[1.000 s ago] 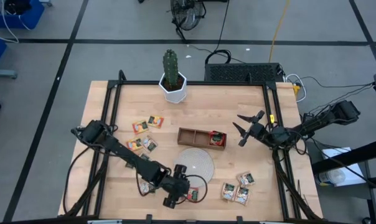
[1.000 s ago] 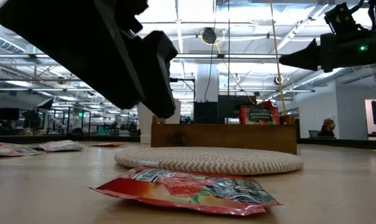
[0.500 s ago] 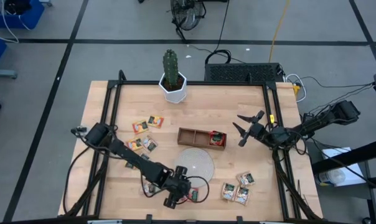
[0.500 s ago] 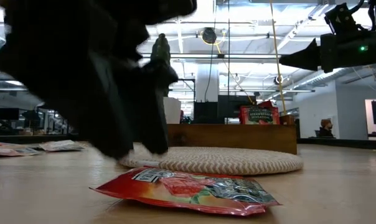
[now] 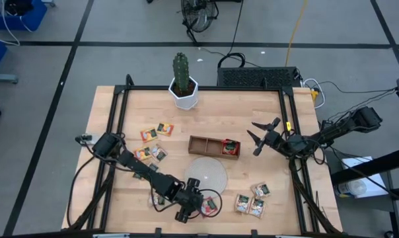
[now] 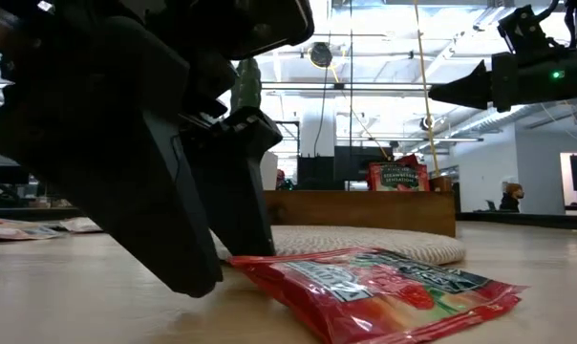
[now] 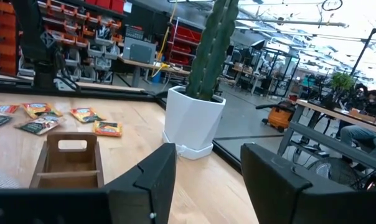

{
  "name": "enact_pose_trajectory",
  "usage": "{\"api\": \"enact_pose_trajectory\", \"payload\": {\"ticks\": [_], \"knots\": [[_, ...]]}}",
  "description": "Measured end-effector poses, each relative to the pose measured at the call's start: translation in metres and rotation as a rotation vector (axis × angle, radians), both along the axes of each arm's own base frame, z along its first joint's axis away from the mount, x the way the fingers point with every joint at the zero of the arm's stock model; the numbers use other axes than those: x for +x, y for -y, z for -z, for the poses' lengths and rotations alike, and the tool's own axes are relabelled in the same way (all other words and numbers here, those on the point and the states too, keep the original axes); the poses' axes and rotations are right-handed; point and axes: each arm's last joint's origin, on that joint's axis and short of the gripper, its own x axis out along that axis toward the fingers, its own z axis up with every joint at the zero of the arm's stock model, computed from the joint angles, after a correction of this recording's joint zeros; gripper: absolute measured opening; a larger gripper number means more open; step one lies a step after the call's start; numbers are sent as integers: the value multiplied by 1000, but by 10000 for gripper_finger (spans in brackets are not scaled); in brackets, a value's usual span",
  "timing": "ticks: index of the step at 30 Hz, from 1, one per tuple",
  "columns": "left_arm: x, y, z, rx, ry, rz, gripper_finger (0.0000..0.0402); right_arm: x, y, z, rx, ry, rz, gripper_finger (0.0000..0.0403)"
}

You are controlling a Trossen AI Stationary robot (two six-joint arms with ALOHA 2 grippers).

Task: Pick & Place Tea
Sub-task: Put the red tea bag into the right section of the wooden organizer

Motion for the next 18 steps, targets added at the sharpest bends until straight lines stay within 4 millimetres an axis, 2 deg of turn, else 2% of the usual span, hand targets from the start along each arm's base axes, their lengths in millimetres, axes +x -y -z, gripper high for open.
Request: {"api": "enact_pose_trajectory", "payload": {"ticks": [11,18], "knots": [[-3,0,-5,54,26,41,236,0,0,2,14,-7,-1,166],[2,9,-26,333,127,195,236,0,0,2,14,-7,-1,167]]}}
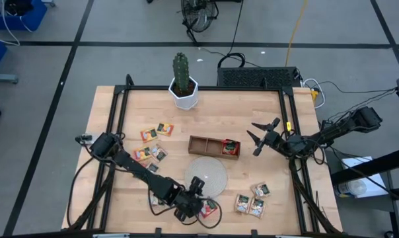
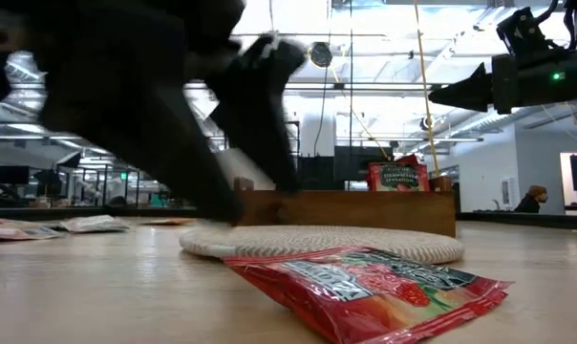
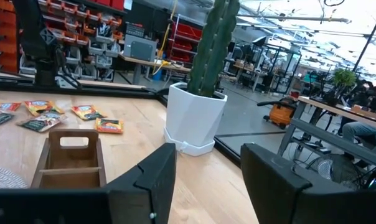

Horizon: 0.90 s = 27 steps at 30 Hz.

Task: Pick & Place Tea
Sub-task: Put the red tea bag into the right section of the wooden organizer

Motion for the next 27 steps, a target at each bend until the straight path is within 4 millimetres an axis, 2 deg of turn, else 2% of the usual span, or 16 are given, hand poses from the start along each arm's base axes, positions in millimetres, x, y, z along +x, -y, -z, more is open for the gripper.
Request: {"api": "enact_pose_trajectory", "payload": {"ticks": [5,13,19,21,27], "knots": [[-4,4,1,106,19,47,236,0,0,0,0,-1,0,167],[-12,18,0,58,24,33,236,0,0,1,-2,-7,0,167],[-11,32,18,48,48,74,236,0,0,1,-2,-7,1,167],[-9,34,25,56,39,76,236,0,0,1,-2,-7,0,167],[-7,33,30,144,62,109,236,0,0,1,7,-2,0,167]]}}
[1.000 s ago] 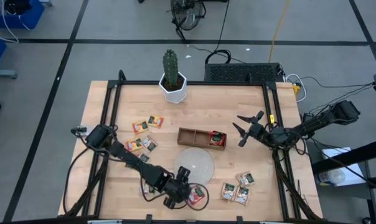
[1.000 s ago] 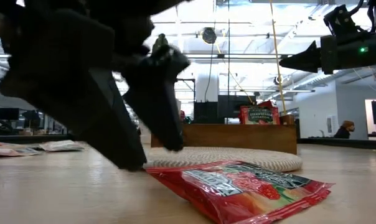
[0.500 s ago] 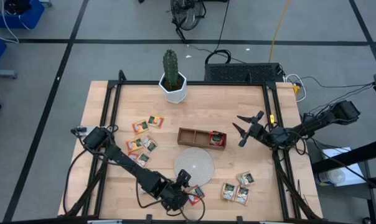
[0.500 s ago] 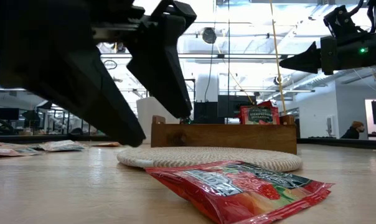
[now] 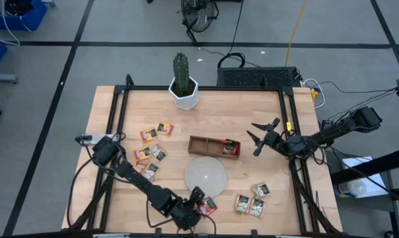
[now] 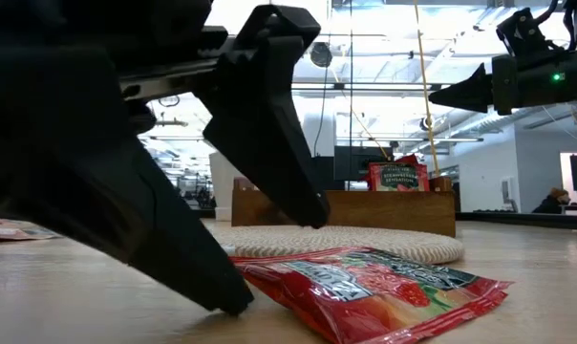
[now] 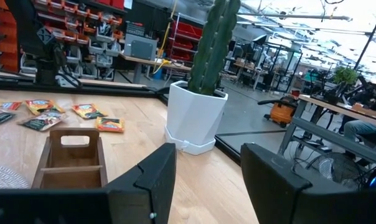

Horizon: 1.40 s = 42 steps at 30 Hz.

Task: Pick & Place Tea
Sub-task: Put the red tea bag into the right section of the wooden organizer

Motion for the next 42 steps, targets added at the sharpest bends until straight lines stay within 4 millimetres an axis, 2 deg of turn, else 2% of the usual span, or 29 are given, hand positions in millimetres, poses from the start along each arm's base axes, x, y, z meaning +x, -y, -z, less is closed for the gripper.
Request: {"api": "enact_pose_trajectory", "payload": {"ticks": [9,21,26,34,42], "knots": [[3,-11,4,45,-8,-30,236,0,0,0,4,-1,0,167],[2,-12,5,49,-17,-17,231,0,0,0,4,-2,0,167],[3,-14,6,43,-33,-9,174,0,0,0,4,-2,0,167],[7,-19,8,-54,-78,-12,16,0,0,0,4,-2,0,167],[8,-21,8,-63,-72,-45,3,0,0,0,4,-2,0,167]]}}
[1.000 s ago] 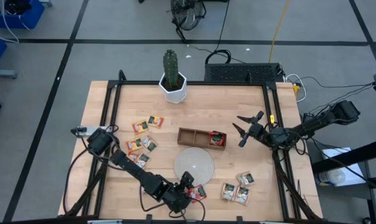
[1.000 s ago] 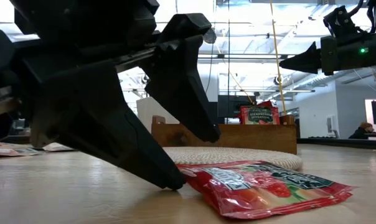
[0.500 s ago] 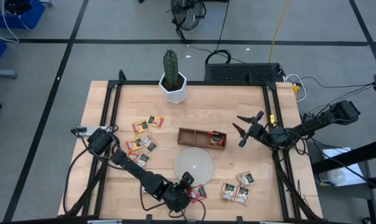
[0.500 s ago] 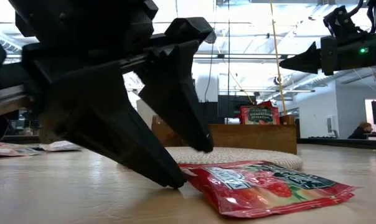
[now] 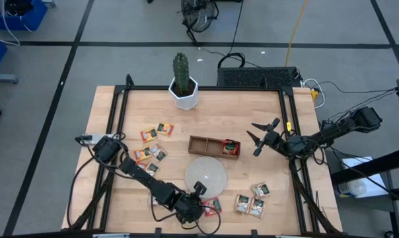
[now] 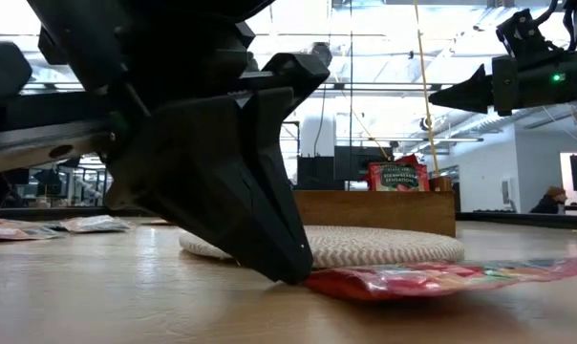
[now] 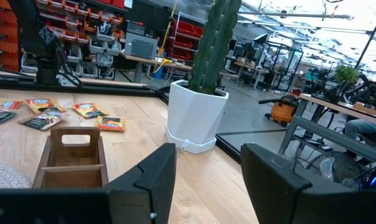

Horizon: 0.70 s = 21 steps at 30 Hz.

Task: Pick & Place Tea
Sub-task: Put the red tea bag into the right section of the wooden organizer

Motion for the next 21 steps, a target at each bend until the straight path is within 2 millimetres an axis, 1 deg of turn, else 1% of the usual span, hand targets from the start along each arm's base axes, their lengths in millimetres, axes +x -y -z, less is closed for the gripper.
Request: {"api": "enact_pose_trajectory", "payload": {"ticks": [6,10,12,14,16,19,21], "knots": [[-3,1,0,-17,-27,-33,2,0,0,0,0,0,0,167],[-10,0,-8,-41,-99,-97,1,0,0,0,0,0,0,167],[-14,-1,-13,-105,-151,-136,1,0,0,0,0,0,0,167],[-12,-3,-19,-232,-187,-209,4,0,0,0,-1,-1,0,167],[-7,-4,-25,-345,-160,-298,13,0,0,0,0,1,0,167],[0,-11,-38,-420,-112,-369,36,0,0,0,0,0,0,167],[3,-16,-40,-440,-107,-406,58,0,0,0,0,1,0,167]]}}
